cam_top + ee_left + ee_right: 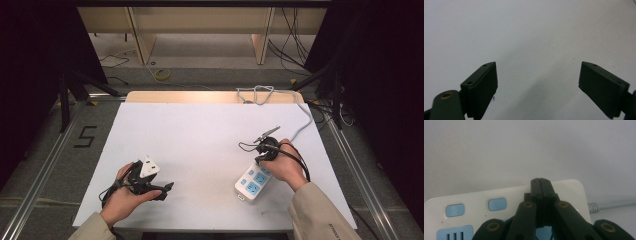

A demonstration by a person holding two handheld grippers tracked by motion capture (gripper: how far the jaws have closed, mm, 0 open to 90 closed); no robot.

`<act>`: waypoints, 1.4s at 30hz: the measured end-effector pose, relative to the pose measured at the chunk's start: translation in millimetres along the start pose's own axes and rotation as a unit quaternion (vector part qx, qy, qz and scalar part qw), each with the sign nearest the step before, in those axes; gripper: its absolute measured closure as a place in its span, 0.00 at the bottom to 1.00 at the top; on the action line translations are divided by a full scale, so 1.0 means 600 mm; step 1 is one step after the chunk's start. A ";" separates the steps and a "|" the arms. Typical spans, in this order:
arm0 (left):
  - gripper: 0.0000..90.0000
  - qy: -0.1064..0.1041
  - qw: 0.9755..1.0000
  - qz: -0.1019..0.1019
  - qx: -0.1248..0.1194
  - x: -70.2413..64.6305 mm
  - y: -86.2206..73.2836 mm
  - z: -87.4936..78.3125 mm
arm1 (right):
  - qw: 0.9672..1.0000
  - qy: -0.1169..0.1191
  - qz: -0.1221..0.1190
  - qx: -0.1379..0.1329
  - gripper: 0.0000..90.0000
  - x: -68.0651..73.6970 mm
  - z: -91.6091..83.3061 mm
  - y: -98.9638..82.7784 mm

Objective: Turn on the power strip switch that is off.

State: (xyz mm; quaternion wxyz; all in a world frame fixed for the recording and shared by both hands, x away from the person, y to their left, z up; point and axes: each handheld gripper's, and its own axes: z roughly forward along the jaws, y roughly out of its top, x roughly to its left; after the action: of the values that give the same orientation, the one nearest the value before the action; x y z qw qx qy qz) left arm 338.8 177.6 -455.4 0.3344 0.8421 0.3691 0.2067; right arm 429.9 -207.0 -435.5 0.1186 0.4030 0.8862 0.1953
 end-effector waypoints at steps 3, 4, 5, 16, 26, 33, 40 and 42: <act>0.17 0.000 1.000 0.000 0.000 0.000 0.000 -0.001 | 1.000 0.000 -0.001 0.002 1.00 0.000 0.000 0.001; 0.17 0.001 1.000 0.000 0.000 0.000 0.000 -0.001 | 1.000 -0.001 -0.002 0.002 1.00 0.000 0.000 0.001; 0.17 0.001 1.000 0.000 0.000 0.000 0.000 -0.001 | 1.000 -0.001 -0.001 0.002 1.00 0.001 0.000 0.001; 0.17 0.000 1.000 0.000 0.000 0.000 0.000 -0.001 | 1.000 0.001 0.000 0.001 1.00 0.000 0.001 0.000; 0.17 0.001 1.000 -0.001 0.000 -0.001 0.000 -0.001 | 1.000 0.002 0.002 0.005 1.00 0.000 0.002 0.000; 0.17 0.001 1.000 -0.001 0.000 -0.001 0.000 -0.001 | 1.000 0.001 0.001 0.004 1.00 0.001 0.002 -0.001; 0.17 0.000 1.000 0.000 0.000 0.000 0.000 -0.001 | 1.000 0.007 0.004 0.000 1.00 -0.003 0.001 -0.003; 0.17 0.000 1.000 0.000 0.000 0.000 0.000 -0.001 | 1.000 0.008 0.006 -0.002 1.00 -0.003 0.001 -0.004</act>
State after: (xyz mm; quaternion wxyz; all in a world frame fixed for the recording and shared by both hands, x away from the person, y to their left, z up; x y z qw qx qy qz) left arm 338.7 177.7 -455.1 0.3342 0.8422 0.3692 0.2067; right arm 429.9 -209.4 -437.0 0.1110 0.4061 0.8845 0.2010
